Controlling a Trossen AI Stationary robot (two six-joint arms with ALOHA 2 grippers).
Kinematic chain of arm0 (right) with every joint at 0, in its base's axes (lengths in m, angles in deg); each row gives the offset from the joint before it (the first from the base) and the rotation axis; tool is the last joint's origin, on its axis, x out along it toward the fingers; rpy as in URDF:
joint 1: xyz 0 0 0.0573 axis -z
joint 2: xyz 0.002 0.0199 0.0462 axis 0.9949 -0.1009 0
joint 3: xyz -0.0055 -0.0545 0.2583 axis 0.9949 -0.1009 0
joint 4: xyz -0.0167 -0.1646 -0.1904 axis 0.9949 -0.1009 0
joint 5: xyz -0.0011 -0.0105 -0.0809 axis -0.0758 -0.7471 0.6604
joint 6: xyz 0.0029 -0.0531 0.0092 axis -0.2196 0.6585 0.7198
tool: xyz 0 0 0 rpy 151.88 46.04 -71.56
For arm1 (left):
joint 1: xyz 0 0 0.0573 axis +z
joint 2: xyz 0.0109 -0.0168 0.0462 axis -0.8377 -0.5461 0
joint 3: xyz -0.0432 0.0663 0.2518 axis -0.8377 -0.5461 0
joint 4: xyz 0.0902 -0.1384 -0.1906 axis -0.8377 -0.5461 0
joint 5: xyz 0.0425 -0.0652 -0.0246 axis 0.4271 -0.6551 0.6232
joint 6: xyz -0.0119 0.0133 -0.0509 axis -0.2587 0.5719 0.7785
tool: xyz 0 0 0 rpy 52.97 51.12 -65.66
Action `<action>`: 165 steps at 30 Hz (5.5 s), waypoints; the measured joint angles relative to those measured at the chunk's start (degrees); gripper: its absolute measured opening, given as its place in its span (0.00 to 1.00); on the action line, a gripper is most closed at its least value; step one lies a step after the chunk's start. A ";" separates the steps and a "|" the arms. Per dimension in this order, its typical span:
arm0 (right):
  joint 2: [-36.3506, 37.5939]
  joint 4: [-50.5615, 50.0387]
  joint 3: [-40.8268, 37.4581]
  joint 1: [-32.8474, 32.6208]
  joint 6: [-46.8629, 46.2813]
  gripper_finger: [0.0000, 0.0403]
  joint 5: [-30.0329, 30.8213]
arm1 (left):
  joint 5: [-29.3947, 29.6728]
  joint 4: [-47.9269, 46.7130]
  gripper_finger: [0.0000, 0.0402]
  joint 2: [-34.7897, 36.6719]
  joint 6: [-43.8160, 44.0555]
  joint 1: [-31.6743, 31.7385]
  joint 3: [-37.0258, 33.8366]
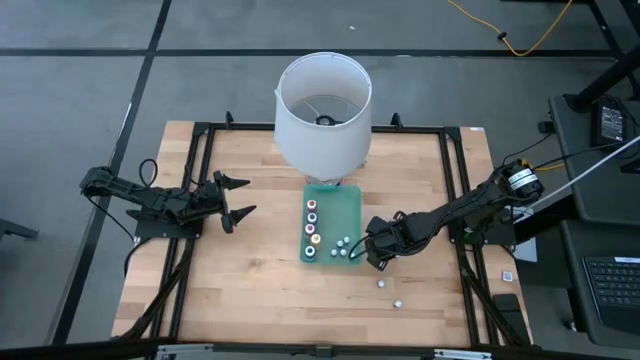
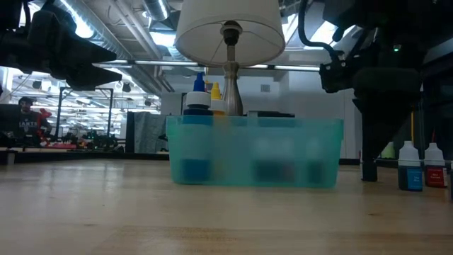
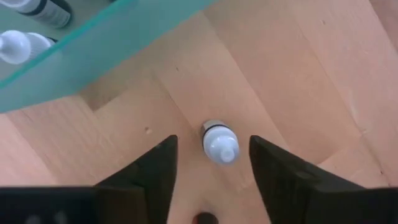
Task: Pick & Place food coloring
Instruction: Put the small black food coloring bottle into the green bin
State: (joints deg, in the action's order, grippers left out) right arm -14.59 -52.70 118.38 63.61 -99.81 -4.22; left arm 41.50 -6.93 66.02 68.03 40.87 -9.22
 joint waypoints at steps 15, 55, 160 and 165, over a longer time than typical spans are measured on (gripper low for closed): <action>0.04 0.54 0.04 0.15 1.99 0.17 2.19 | 0.00 0.00 1.00 0.02 -0.01 0.00 0.02; -3.73 -17.98 27.70 5.45 24.34 0.14 0.04 | 0.00 -0.02 1.00 0.02 -0.01 0.01 0.00; 8.94 -9.37 -1.79 -8.20 -16.58 0.80 -2.85 | 0.00 0.00 1.00 0.00 0.00 0.01 0.02; 8.27 -4.95 -4.49 -9.25 -16.73 0.80 -3.10 | 0.00 0.00 1.00 0.02 0.00 0.01 0.01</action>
State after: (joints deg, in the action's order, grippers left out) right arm -6.32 -57.65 113.89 54.36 -116.55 -7.32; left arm 41.50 -6.93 66.04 68.03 40.88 -9.21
